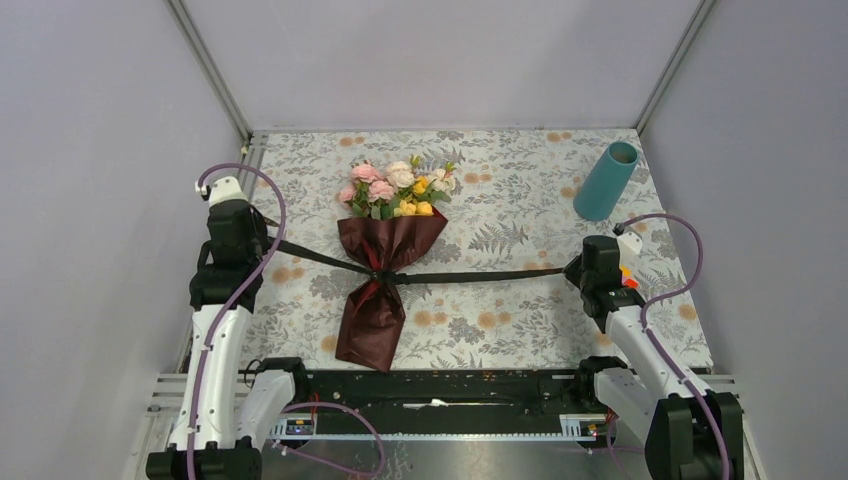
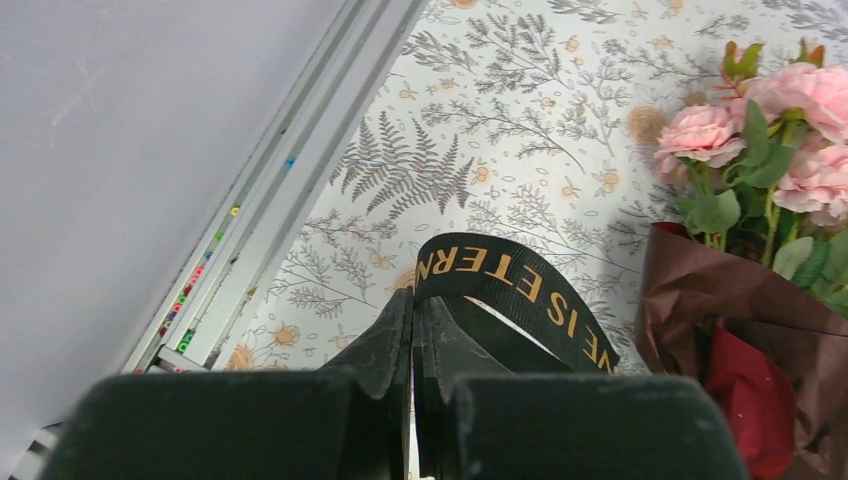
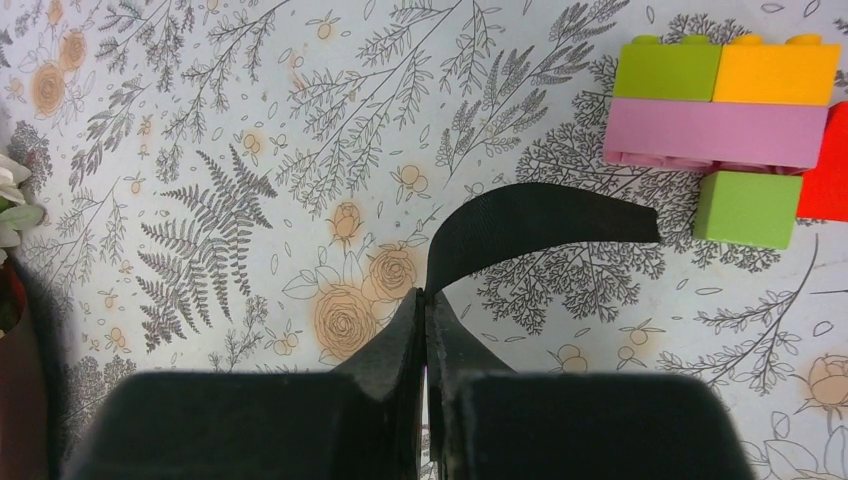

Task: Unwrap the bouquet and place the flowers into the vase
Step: Untie the ribbon from the wrapping paper.

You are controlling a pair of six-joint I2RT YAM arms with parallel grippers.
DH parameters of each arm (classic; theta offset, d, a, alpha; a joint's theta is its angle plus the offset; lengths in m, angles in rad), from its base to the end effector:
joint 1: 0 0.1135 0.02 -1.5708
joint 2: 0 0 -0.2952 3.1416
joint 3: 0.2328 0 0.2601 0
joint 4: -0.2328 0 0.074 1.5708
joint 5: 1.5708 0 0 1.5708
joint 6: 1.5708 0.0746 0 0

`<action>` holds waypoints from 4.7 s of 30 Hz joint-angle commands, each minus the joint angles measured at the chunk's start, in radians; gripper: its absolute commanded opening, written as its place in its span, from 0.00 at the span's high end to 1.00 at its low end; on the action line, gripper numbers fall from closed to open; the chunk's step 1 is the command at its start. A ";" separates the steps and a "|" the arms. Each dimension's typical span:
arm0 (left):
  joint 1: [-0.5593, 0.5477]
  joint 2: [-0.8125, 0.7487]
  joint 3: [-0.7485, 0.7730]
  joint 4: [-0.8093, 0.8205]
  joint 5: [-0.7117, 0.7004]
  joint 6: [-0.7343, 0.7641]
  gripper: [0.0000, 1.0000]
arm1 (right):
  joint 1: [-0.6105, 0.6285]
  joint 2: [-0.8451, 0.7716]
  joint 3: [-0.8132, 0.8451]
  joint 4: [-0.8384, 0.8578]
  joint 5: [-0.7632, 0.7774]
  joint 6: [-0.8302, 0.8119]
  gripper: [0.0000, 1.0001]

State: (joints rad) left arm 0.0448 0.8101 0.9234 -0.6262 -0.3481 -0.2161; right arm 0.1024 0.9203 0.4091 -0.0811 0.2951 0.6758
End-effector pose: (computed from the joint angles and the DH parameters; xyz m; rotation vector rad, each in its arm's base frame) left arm 0.1854 0.0338 0.3448 -0.4754 2.0044 0.2565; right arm 0.2130 0.0001 0.1958 0.7643 1.9961 0.1373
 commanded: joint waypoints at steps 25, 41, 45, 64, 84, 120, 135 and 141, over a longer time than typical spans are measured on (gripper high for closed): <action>0.196 0.133 0.094 0.125 -0.120 0.097 1.00 | -0.093 -0.090 0.207 -0.127 0.172 -0.178 1.00; 0.283 0.177 0.139 0.129 -0.123 0.087 1.00 | -0.139 -0.138 0.280 -0.197 0.278 -0.248 1.00; 0.283 0.185 0.121 0.126 -0.072 0.071 1.00 | -0.138 -0.150 0.274 -0.202 0.280 -0.247 1.00; 0.021 0.110 0.027 0.040 0.247 -0.036 0.02 | -0.138 -0.125 0.254 -0.193 -0.158 -0.231 0.09; -0.490 0.010 -0.378 0.255 0.541 -0.385 0.07 | 0.578 0.207 0.161 0.215 -0.512 -0.060 0.18; -0.514 0.145 -0.402 0.266 0.352 -0.323 0.66 | 0.835 0.733 0.365 0.422 -0.543 0.056 0.76; -0.564 0.176 -0.436 0.356 0.471 -0.306 0.98 | 0.830 0.656 0.395 0.213 -0.431 -0.155 1.00; -0.607 0.177 -0.443 0.372 0.510 -0.325 1.00 | 0.770 0.583 0.373 0.114 -0.372 -0.217 1.00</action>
State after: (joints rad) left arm -0.5365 0.9916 0.4961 -0.3195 0.1020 -0.5346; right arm 0.9195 1.5772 0.7727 0.1085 -0.1394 0.5404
